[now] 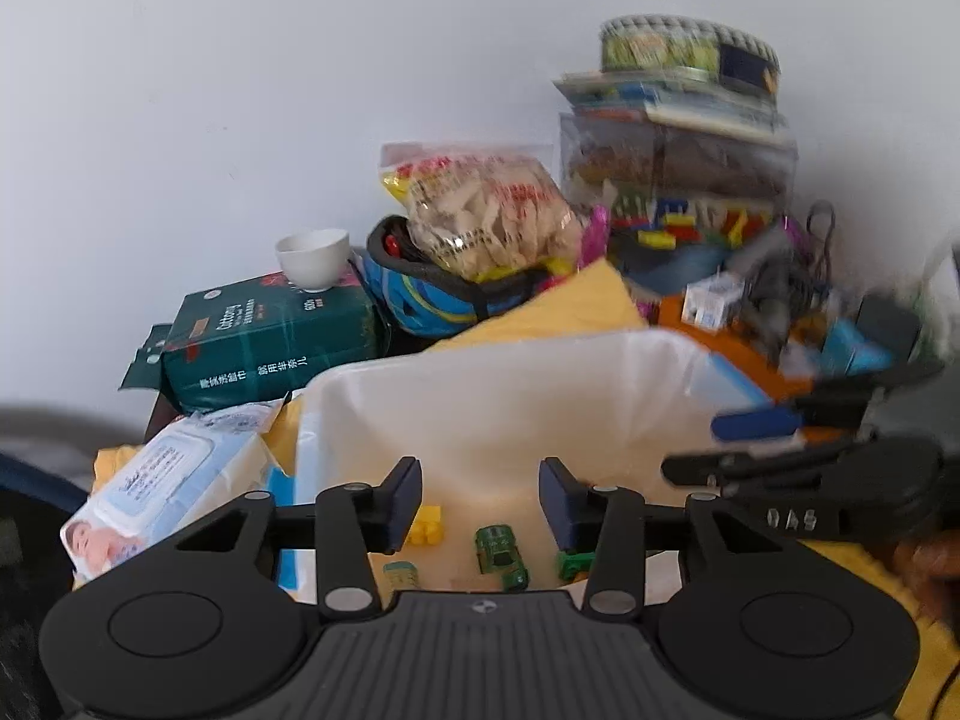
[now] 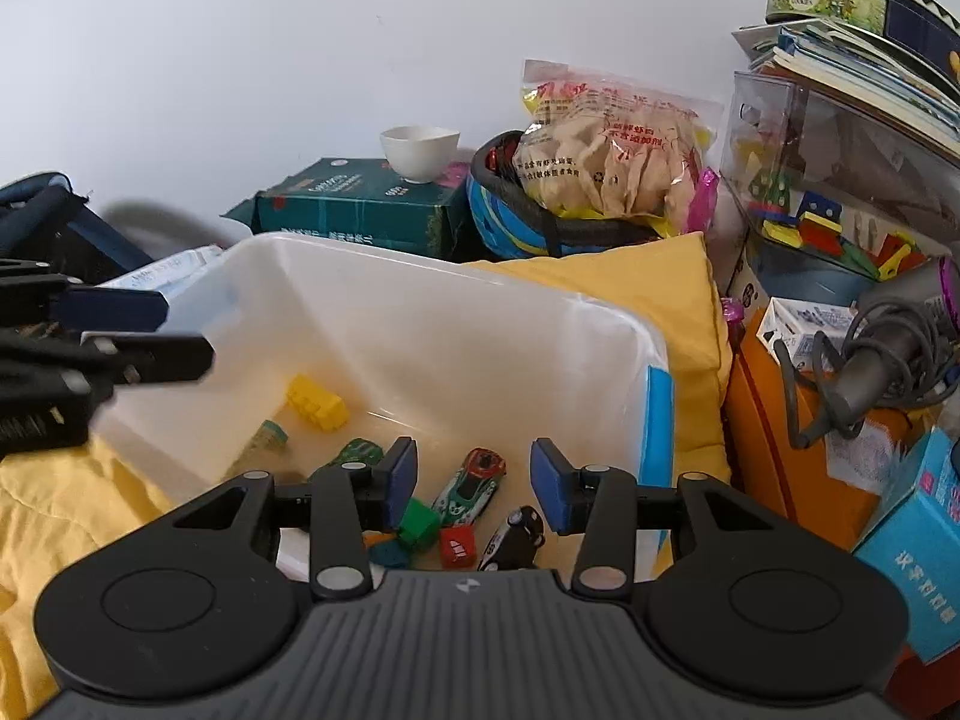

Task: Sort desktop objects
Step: 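Carry the cube and red brick over the white bin and open both tools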

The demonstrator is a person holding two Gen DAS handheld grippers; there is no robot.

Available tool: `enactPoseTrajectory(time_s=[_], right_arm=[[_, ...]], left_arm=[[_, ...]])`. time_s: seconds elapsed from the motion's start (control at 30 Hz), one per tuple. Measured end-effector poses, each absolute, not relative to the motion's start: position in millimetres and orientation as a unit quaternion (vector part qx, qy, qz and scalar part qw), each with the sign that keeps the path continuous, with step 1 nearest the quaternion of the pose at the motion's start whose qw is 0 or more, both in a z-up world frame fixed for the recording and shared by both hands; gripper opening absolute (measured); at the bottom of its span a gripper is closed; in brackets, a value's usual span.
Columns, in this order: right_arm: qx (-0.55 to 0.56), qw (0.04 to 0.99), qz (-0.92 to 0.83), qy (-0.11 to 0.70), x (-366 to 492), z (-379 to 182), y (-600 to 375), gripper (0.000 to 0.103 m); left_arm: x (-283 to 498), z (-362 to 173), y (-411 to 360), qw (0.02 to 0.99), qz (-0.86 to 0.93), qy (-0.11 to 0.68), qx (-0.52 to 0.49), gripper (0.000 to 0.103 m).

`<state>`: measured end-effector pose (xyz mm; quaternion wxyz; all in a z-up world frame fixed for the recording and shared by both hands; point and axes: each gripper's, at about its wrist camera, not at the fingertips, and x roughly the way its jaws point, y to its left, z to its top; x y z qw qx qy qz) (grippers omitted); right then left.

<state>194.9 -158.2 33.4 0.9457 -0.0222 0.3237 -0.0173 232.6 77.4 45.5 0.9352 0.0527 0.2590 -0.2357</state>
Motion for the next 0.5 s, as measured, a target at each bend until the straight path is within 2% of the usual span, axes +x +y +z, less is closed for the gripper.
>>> enactPoseTrajectory(time_s=[0.13,0.3,0.37,0.5], right_arm=[[-0.038,0.956,0.009,0.292,159.4,41.5,-157.9,0.048],[-0.102,0.949,0.035,0.296,110.6,26.6,-152.9,0.056],[-0.128,0.934,0.048,0.329,94.7,13.3,-148.8,0.055],[-0.106,0.917,0.077,0.377,68.1,-13.1,-148.2,0.054]], left_arm=[[199.6,50.7,97.8,0.939,-0.236,0.246,0.048,0.058],[154.2,14.3,113.2,0.918,-0.234,0.314,0.069,0.058],[135.9,-8.3,114.0,0.902,-0.239,0.353,0.07,0.058],[101.8,-39.8,109.3,0.876,-0.252,0.407,0.066,0.058]])
